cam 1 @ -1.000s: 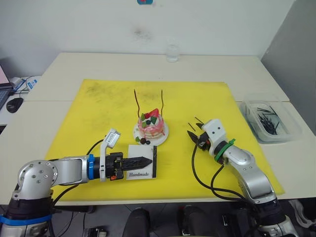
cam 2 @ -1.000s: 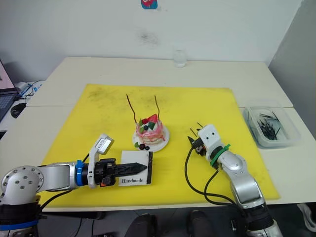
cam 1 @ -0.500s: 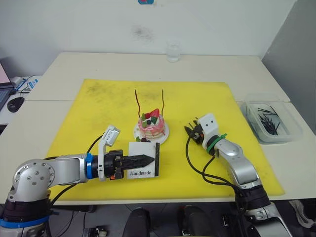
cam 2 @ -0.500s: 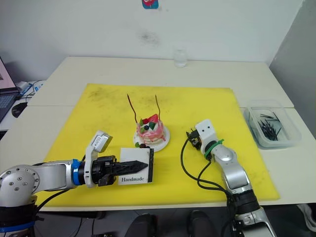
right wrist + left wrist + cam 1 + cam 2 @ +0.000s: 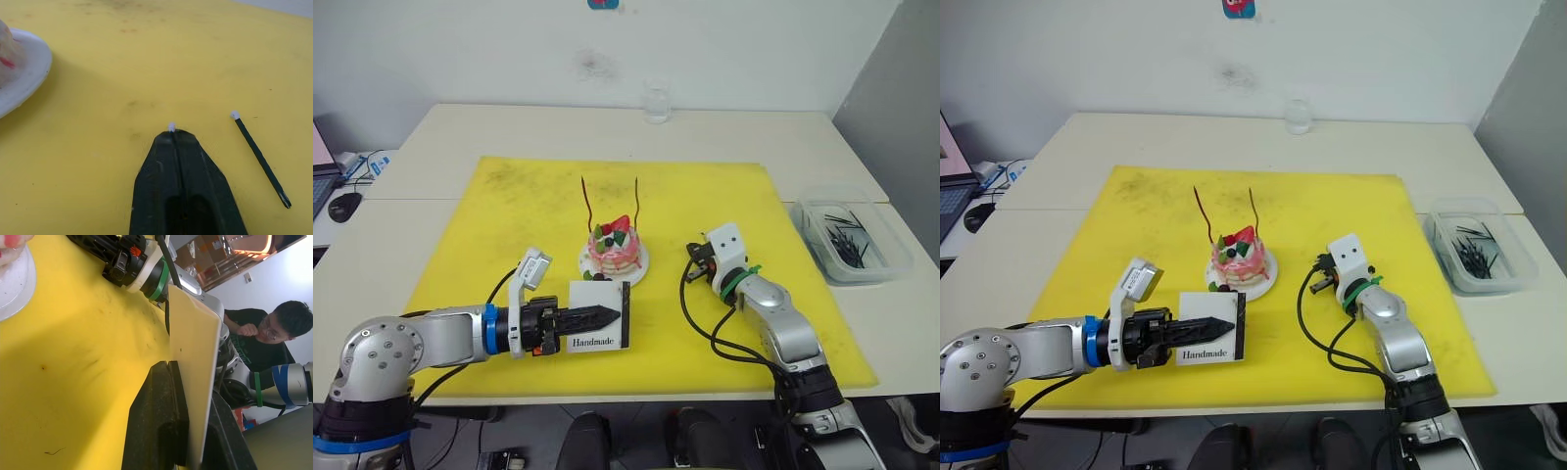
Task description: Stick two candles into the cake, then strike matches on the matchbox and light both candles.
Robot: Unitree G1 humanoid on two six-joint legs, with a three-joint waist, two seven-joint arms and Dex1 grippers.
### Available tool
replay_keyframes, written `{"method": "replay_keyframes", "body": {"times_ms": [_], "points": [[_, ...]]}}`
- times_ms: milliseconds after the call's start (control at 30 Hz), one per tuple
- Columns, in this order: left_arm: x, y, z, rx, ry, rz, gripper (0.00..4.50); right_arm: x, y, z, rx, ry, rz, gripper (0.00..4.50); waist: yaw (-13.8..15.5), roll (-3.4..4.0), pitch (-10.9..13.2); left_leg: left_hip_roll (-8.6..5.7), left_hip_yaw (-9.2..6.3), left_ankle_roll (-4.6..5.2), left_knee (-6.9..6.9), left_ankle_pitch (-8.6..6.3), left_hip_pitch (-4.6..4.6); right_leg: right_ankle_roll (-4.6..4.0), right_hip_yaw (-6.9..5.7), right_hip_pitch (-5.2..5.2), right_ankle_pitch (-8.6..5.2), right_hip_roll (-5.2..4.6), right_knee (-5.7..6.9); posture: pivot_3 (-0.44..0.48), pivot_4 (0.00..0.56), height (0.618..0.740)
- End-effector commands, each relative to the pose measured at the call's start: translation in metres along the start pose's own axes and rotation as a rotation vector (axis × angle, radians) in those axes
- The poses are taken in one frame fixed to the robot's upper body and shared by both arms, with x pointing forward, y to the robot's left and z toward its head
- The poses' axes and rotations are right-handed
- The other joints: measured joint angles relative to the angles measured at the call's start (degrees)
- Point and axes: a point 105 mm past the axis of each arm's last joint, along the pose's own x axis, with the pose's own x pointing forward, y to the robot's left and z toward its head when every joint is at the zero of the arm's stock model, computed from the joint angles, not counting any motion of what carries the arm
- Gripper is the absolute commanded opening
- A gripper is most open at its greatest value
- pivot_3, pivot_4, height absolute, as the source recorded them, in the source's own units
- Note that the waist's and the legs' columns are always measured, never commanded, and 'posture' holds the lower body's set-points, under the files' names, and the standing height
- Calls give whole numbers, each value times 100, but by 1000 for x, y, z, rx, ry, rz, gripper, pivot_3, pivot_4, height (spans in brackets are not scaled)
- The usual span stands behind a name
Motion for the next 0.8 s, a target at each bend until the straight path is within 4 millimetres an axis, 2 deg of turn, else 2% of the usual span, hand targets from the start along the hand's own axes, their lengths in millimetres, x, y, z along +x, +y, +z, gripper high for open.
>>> {"method": "replay_keyframes", "body": {"times_ms": [33, 133, 233, 533, 633, 800], "points": [[1, -7, 2, 38, 12, -17, 0, -5, -3, 6, 16, -22, -15, 38, 0, 0, 0, 0, 0, 0, 0, 0, 0, 0, 0, 0, 0, 0, 0, 0, 150, 729], [1, -7, 2, 40, 13, -17, 0, -6, -2, 12, 20, -38, -13, 38, 0, 0, 0, 0, 0, 0, 0, 0, 0, 0, 0, 0, 0, 0, 0, 0, 150, 729], [2, -6, 3, 42, 12, -19, 0, -11, -2, 28, 13, -80, 5, 38, 1, 1, 0, 0, 0, 0, -1, 0, 0, 0, 0, -1, 0, 0, 0, 0, 150, 729], [17, -2, 17, 118, -41, 8, 0, -49, 4, 65, -54, -144, 97, 38, 19, 2, 1, -1, -1, 0, -1, 0, -2, 0, -2, -1, 0, 0, -2, 0, 150, 729], [26, -3, 28, 186, -84, 19, 0, -72, 15, 80, -199, -178, 225, 38, 30, 2, 2, -2, 0, 0, 0, 0, -4, 1, -1, 0, 0, 0, -4, 0, 150, 729], [36, -9, 36, 240, -83, -11, 0, -107, 39, 90, -387, -146, 500, 38, 30, 1, 2, -10, 1, 0, -1, 0, -3, 2, -2, 2, -1, 4, -9, 0, 150, 729]]}}
